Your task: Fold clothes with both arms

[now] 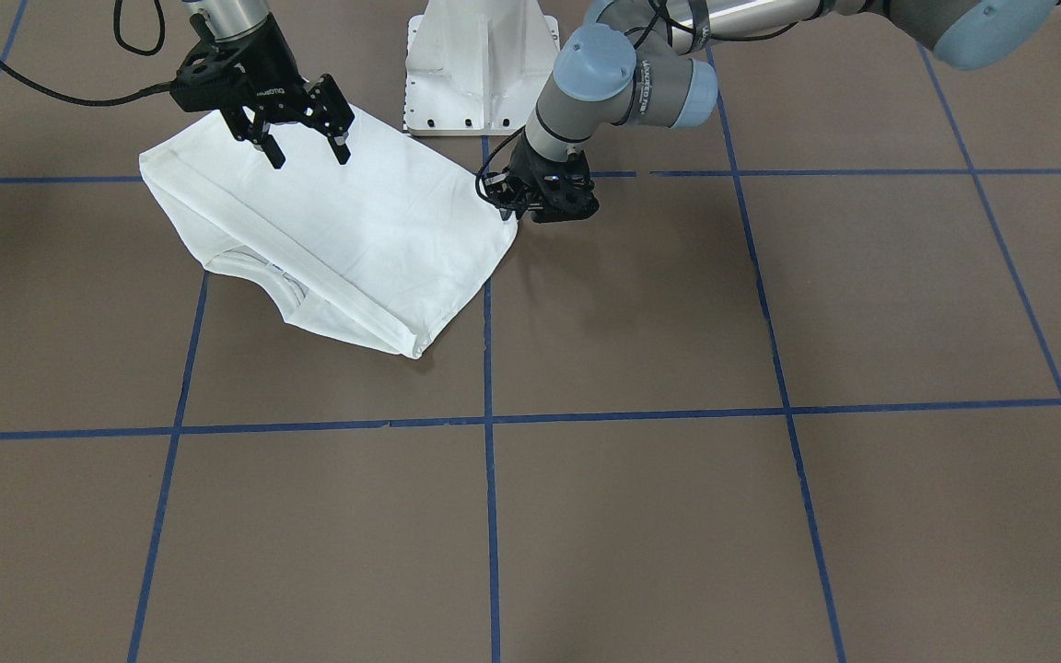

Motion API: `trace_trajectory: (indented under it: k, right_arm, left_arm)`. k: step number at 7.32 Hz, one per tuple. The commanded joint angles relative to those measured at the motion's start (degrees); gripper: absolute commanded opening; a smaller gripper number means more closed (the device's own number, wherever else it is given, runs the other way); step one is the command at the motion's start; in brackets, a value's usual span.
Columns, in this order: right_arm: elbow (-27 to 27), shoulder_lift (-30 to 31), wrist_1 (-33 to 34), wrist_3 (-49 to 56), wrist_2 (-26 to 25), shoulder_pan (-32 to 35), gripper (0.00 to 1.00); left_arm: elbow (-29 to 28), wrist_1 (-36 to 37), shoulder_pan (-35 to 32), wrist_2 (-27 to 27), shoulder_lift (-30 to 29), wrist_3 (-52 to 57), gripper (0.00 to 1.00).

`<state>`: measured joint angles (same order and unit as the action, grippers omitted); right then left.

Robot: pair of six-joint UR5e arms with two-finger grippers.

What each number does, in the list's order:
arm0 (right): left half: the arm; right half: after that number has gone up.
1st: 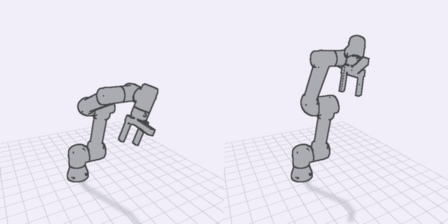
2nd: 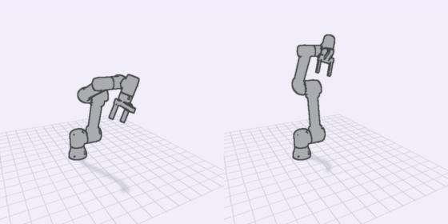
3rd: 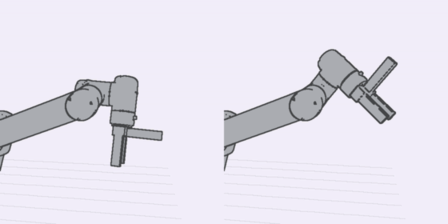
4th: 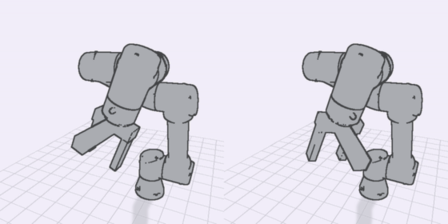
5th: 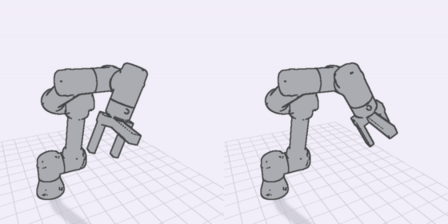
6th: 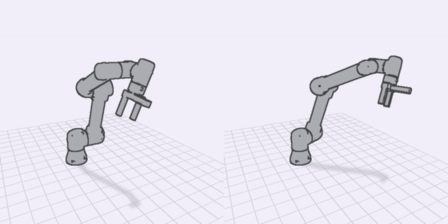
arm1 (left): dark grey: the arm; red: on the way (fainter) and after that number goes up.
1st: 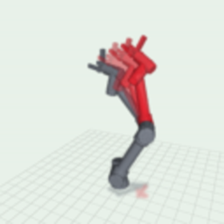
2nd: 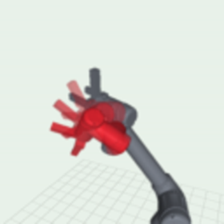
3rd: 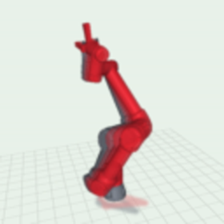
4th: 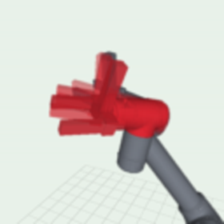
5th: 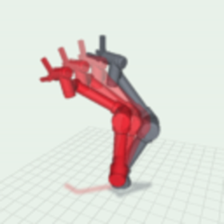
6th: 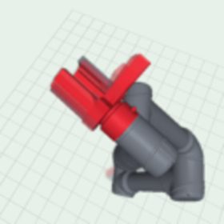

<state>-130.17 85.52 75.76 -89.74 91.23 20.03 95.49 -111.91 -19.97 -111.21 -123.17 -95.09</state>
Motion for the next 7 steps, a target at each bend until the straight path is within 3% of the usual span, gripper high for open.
trace_trajectory:
  k: [1,4,7]
  right_arm:
    - [0.1,0.1,0.0,0.0,0.0,0.2,1.00]
    - [0.5,0.0,0.0,0.0,-0.2,0.4,1.00]
    - [0.7,-0.1,-0.1,0.2,0.1,1.5,1.00]
  left_arm:
    - [0.9,0.2,-0.1,-0.2,0.3,0.0,0.00]
    - [2.1,3.4,-4.5,0.2,0.7,0.7,0.00]
    - [-3.2,2.9,-13.8,1.4,0.0,7.1,0.00]
